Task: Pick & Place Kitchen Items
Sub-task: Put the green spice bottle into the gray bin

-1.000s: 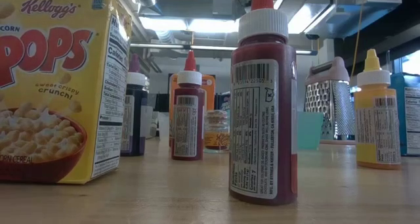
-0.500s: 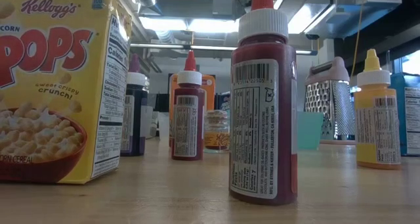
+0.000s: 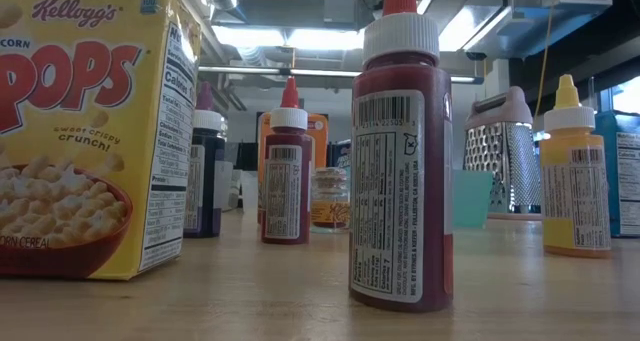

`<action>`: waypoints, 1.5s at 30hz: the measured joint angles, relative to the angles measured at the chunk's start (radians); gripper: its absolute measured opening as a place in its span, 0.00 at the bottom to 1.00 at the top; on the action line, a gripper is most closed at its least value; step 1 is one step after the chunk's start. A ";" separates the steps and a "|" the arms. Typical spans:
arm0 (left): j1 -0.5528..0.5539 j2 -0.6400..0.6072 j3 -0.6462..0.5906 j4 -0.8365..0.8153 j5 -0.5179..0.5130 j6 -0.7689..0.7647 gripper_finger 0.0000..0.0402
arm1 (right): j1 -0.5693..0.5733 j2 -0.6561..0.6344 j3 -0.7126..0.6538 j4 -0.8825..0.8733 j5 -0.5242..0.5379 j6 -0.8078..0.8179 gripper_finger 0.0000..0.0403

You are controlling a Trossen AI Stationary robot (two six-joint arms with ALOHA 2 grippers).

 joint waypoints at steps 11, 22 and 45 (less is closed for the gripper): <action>0.028 0.028 0.000 0.011 0.064 -0.021 0.52 | -0.004 0.000 0.000 0.002 0.019 -0.008 0.50; 0.029 0.017 0.000 -0.013 0.029 -0.067 0.52 | -0.005 0.000 0.000 -0.002 0.019 -0.008 0.50; 0.005 0.010 0.000 -0.016 -0.028 -0.032 0.53 | -0.003 -0.002 0.000 -0.004 0.014 -0.018 0.50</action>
